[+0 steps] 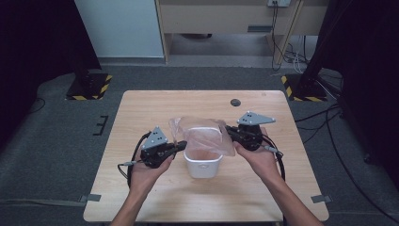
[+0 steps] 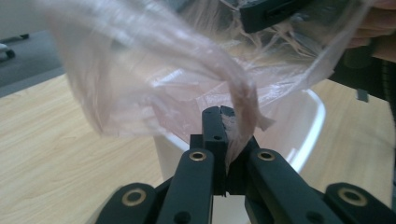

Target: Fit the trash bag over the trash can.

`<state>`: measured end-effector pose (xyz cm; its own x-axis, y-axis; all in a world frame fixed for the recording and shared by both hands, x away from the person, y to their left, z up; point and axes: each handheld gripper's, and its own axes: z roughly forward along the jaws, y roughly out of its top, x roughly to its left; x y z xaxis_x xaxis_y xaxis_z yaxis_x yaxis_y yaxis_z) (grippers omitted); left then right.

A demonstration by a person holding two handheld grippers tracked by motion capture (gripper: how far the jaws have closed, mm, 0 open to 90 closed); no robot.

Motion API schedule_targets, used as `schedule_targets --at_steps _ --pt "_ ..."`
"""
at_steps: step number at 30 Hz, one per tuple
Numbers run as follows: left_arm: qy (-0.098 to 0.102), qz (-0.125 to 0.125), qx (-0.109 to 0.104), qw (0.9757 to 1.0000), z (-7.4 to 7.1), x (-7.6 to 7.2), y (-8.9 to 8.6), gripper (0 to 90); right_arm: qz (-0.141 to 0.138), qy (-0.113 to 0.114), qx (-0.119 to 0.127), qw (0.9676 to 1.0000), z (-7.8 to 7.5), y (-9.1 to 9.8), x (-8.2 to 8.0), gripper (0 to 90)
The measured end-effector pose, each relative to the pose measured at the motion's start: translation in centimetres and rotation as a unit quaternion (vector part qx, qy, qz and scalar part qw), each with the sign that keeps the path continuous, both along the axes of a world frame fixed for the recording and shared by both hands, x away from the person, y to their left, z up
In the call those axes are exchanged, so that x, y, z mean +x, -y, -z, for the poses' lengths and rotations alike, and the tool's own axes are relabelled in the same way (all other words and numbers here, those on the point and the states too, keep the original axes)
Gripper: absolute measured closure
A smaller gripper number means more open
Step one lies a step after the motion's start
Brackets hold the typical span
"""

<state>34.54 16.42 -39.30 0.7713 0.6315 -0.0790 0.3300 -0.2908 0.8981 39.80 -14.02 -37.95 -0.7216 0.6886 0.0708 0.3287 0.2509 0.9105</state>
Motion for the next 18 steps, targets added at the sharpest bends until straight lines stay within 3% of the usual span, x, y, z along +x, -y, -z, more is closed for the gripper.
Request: schedule_targets --at_steps 8,18 --pt "-0.015 0.018 0.0 0.9997 0.2 -0.9 -1.2 90.0 0.016 -0.013 -0.009 0.9997 1.1 0.8 0.9 90.0" --pt "-0.029 0.044 0.027 0.9982 1.1 -1.9 -1.6 90.0 0.026 -0.02 -0.021 0.9992 1.7 1.2 1.8 90.0"
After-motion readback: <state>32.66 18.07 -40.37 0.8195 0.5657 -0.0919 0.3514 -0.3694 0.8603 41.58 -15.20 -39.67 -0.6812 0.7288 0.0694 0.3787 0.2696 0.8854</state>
